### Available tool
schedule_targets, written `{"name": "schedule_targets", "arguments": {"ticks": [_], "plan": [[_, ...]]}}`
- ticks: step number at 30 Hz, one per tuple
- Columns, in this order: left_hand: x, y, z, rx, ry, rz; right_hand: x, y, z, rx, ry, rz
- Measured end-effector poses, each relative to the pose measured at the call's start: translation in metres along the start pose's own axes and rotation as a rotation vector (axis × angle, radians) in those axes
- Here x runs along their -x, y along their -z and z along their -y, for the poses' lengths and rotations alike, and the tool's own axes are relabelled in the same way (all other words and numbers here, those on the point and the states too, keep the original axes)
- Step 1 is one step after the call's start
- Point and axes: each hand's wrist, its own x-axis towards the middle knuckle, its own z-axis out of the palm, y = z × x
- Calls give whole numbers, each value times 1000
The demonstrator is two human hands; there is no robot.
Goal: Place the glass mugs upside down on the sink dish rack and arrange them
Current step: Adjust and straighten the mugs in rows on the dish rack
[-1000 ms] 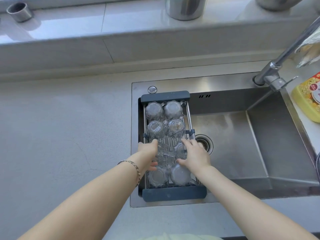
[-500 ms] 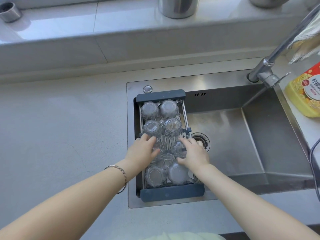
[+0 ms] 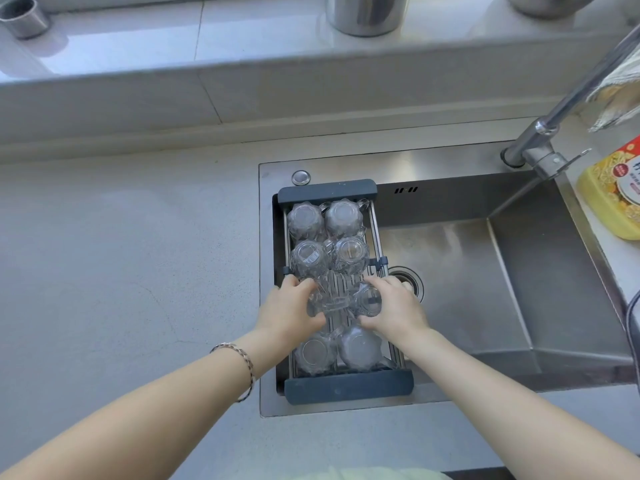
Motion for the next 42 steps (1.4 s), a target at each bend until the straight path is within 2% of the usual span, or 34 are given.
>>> {"name": "schedule_targets", "arguments": {"ticks": [2, 5, 10, 13, 16, 22, 25, 29, 32, 34, 36, 37, 39, 42], "plan": [[5, 4, -6, 83, 135, -26, 2, 4, 3, -14, 21, -42], [0, 6, -10, 130, 272, 25, 8, 21, 13, 55, 113, -52], [-20, -2, -16, 121, 385, 66, 7, 50, 25, 433, 430, 192], [-26, -5, -20, 123, 422, 64, -5, 46, 31, 588, 553, 320], [-23, -6, -20, 16, 352, 49, -16, 34, 38, 636, 626, 346], [-6, -12, 0, -191, 74, 19, -17, 31, 35, 676, 722, 316], [-9, -13, 6, -213, -15, -19, -12, 34, 31, 705, 806, 312], [-15, -9, 5, -277, -89, -29, -22, 33, 23, 745, 828, 352], [-18, -6, 3, -314, -94, -32, -27, 27, 14, 581, 884, 285], [-17, -7, 3, -314, -94, -33, -25, 20, 7, 355, 797, 144], [-16, -9, 4, -293, -99, -33, -16, 14, 1, 62, 490, -24], [-15, -10, 5, -281, -101, -32, -11, 9, 0, 0, 306, -37], [-14, -11, 6, -262, -102, -33, -2, -3, -1, -107, 78, 2], [-13, -12, 8, -227, -103, -38, 2, -19, 3, -224, -46, 45]]}}
